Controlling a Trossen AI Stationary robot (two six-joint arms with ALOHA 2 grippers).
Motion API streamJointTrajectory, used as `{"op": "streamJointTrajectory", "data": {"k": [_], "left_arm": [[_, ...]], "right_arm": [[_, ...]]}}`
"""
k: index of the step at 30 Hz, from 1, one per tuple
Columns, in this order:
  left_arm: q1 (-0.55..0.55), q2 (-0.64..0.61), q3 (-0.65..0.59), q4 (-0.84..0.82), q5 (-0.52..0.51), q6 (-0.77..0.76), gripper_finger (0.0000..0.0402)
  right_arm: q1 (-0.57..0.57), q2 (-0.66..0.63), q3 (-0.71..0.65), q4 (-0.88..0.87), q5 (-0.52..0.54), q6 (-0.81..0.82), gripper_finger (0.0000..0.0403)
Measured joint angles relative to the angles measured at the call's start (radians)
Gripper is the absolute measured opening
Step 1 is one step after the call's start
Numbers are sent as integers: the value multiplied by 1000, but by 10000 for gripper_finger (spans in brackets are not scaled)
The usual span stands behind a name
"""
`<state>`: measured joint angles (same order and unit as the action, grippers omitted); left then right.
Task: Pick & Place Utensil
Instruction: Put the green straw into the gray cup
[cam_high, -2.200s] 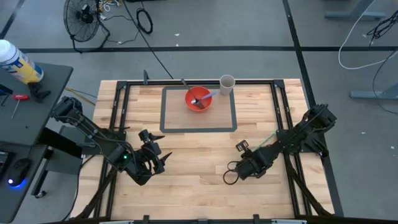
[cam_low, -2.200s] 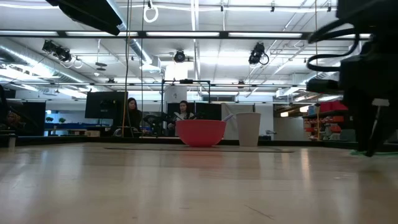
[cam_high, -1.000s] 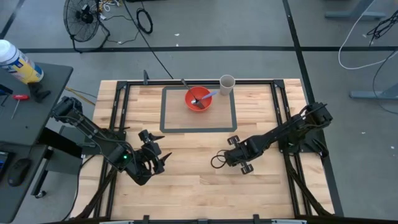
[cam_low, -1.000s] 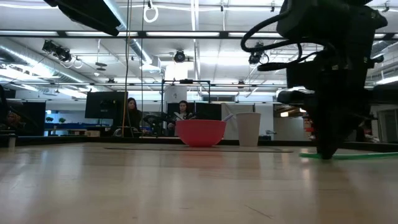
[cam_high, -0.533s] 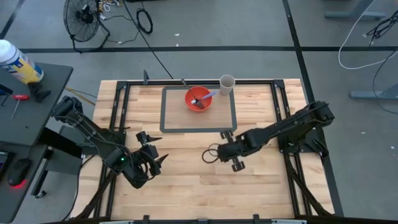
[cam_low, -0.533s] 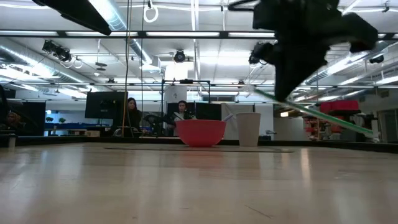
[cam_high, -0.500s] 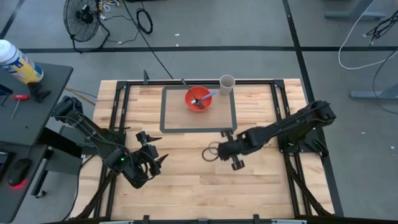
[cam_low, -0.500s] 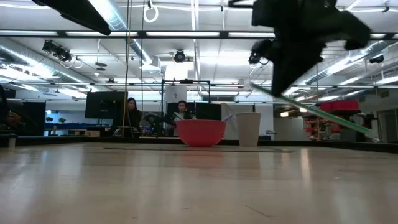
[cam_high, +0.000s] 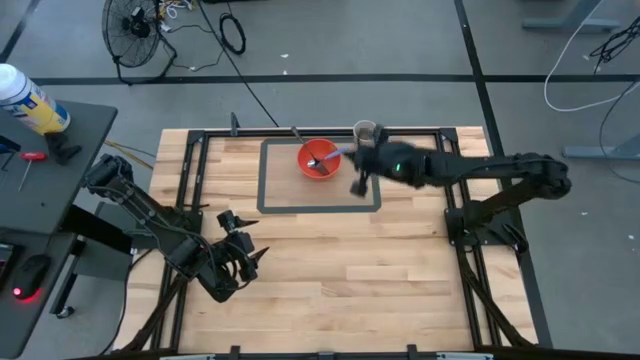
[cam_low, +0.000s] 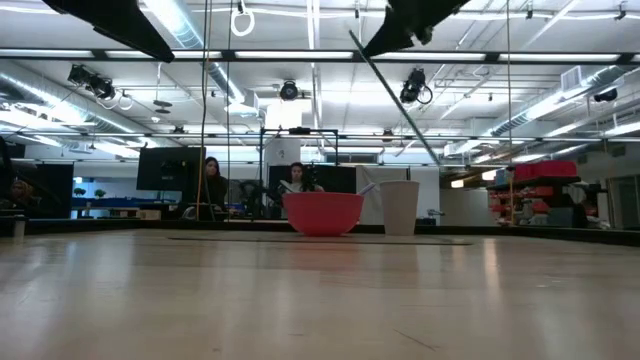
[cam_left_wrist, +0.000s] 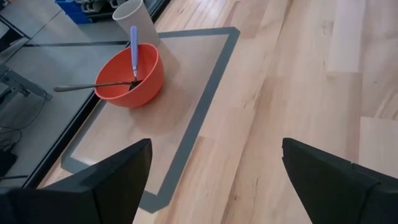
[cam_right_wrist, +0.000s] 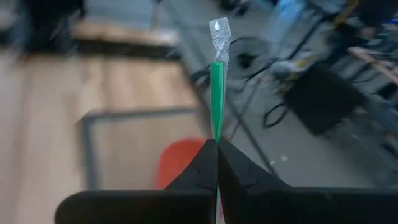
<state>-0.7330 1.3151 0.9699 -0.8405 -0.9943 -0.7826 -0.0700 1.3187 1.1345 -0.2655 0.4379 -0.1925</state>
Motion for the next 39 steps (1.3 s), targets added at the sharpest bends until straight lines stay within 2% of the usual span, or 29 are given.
{"op": "streamJointTrajectory", "data": {"k": [9,16,21,29,36,39], "left_arm": [[0,0,0,0,3,0,362],[0,0,0,-1,3,0,362],[1,0,0,-2,0,0,362],[2,0,0,-2,-16,0,362],[2,0,0,0,-19,0,362],[2,0,0,1,-19,0,362]], "right_arm": [[-242,22,-22,330,-65,20,4],[-374,24,-235,768,-91,36,4],[-463,24,-362,1028,-74,133,4],[-539,28,-457,1031,-62,187,4],[-551,29,-522,1026,-62,246,4],[-551,29,-528,1018,-63,264,16]]}}
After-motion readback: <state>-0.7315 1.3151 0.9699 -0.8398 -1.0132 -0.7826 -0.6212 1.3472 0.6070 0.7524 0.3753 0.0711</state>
